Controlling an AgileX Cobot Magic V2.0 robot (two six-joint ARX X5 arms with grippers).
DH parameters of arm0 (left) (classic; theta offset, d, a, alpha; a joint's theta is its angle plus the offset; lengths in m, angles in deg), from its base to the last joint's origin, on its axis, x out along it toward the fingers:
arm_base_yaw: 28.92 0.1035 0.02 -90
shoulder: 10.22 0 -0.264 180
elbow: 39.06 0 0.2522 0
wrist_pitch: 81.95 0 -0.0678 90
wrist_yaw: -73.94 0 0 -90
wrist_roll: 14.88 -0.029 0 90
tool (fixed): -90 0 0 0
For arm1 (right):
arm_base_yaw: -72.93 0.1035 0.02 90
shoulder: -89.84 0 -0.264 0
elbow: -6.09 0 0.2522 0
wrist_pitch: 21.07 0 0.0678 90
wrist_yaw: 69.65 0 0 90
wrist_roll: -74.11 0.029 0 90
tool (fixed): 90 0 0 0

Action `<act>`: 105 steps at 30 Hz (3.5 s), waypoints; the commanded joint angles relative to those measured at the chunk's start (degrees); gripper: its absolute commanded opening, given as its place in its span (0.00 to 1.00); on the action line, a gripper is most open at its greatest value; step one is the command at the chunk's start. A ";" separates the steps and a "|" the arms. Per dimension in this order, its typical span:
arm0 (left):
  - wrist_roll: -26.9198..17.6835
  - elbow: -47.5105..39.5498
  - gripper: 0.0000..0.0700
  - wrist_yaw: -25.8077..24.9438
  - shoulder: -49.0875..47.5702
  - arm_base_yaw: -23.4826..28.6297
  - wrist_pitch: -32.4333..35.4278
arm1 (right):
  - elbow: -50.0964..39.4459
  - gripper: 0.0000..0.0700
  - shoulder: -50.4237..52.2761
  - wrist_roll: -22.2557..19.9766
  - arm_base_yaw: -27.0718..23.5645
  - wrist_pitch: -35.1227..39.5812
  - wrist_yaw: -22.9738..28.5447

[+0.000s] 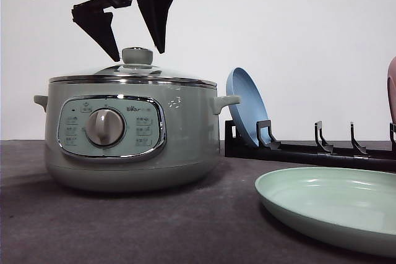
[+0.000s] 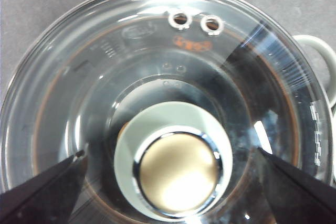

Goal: Transfer potato from steamer to green plate

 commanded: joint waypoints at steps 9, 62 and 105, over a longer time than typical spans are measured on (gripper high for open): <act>-1.10 1.75 0.73 0.16 1.40 -0.79 -0.06 | 0.35 1.00 -0.33 -0.20 0.11 0.48 0.03; 0.47 20.96 0.00 0.18 -3.43 1.05 -10.15 | 0.35 1.00 -0.35 -0.22 0.11 -2.73 1.78; 1.89 20.94 0.00 0.16 -3.43 27.78 -13.30 | 19.18 1.00 -30.51 -4.40 7.25 -3.93 -3.19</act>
